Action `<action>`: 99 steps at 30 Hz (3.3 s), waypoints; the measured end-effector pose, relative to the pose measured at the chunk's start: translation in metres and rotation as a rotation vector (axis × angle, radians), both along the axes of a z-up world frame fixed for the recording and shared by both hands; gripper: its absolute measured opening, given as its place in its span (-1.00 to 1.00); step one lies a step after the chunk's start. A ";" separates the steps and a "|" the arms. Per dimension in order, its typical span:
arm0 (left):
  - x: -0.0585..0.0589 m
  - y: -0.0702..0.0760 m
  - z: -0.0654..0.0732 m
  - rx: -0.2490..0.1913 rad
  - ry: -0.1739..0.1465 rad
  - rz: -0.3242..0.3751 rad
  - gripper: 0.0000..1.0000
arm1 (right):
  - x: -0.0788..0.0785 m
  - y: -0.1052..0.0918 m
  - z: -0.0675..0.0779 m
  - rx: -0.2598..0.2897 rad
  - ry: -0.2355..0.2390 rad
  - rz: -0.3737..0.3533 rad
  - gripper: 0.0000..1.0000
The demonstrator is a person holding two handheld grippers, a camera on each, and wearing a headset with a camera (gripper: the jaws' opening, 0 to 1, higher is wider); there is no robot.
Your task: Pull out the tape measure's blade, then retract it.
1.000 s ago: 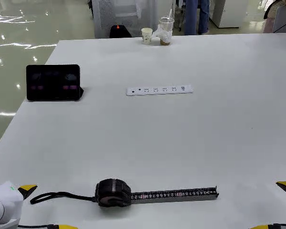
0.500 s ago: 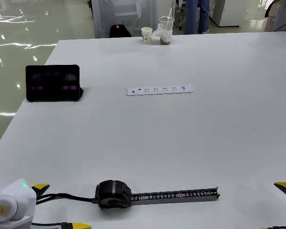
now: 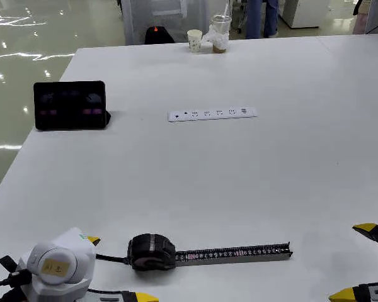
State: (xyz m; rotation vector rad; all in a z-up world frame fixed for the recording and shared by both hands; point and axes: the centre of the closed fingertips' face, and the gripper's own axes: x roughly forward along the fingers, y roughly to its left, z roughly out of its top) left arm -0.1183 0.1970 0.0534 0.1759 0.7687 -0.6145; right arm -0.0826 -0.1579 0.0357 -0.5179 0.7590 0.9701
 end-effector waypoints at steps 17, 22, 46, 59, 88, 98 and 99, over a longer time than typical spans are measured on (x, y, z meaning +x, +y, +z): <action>0.034 -0.030 0.045 -0.069 0.000 0.136 0.84 | 0.012 0.028 0.005 -0.022 -0.004 0.120 0.84; 0.039 -0.036 0.040 -0.120 0.074 0.236 0.83 | 0.020 0.037 0.002 -0.029 -0.005 0.152 0.82; 0.059 -0.025 0.013 -0.101 0.021 0.585 0.98 | 0.043 0.067 -0.009 -0.094 -0.001 0.304 0.81; 0.053 -0.027 -0.016 -0.116 0.015 0.588 0.98 | 0.041 0.070 -0.026 -0.169 0.050 0.404 0.59; 0.055 -0.023 -0.037 -0.079 -0.042 0.552 0.93 | 0.020 0.071 -0.044 -0.225 0.143 0.530 -0.53; 0.052 -0.018 -0.043 -0.076 -0.033 0.560 0.88 | 0.020 0.073 -0.048 -0.249 0.139 0.582 -0.69; 0.052 -0.018 -0.043 -0.077 -0.033 0.562 0.86 | 0.021 0.073 -0.048 -0.249 0.134 0.585 -0.71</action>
